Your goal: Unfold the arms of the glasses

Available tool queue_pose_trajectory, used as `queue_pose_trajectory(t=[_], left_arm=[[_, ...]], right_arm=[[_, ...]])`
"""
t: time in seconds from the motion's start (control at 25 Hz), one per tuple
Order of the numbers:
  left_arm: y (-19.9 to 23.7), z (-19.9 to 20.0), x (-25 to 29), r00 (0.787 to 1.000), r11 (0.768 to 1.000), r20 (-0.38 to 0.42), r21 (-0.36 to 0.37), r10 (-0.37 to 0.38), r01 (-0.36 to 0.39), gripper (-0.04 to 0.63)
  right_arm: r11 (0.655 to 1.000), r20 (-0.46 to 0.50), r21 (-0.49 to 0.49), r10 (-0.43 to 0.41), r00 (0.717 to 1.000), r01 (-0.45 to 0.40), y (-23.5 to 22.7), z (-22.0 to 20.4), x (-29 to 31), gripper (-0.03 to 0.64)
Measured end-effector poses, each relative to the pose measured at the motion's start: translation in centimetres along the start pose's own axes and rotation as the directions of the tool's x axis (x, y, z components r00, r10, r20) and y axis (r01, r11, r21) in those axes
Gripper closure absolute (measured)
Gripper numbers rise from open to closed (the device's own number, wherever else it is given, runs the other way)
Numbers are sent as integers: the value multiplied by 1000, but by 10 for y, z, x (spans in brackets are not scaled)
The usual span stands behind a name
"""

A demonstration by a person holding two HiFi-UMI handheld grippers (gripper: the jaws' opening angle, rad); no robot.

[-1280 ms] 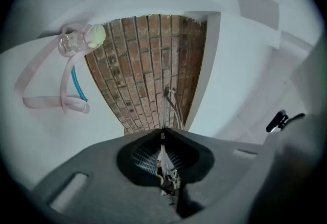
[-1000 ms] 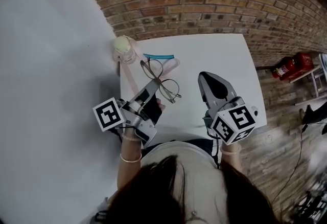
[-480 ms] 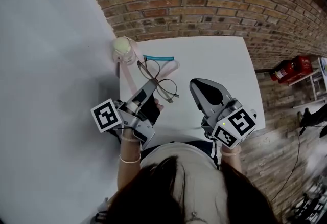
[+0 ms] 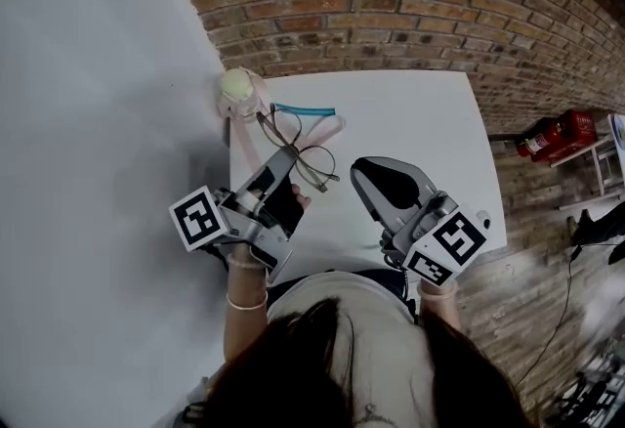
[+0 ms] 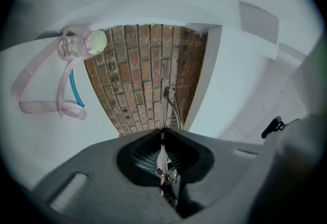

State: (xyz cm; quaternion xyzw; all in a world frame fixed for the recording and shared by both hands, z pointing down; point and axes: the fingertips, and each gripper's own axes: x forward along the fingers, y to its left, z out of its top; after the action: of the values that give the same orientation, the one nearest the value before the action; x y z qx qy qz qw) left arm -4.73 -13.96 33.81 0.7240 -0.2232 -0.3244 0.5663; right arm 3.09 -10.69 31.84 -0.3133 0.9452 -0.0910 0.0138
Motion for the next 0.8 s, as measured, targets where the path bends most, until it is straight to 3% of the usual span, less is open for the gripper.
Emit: queue_pose_trajectory(t=[0.44,0.8], left_arm=[[-3,2,-2,1000,1000,11,-13,-14,14,573],[-4,0,-1,1000,1000,10,-18,-21,21,572]], right_arm=[[996,-28,-23,83,996,-83,22,-6,7,555],[994,-55,-31,104,993,-106,26,-14,9,546]])
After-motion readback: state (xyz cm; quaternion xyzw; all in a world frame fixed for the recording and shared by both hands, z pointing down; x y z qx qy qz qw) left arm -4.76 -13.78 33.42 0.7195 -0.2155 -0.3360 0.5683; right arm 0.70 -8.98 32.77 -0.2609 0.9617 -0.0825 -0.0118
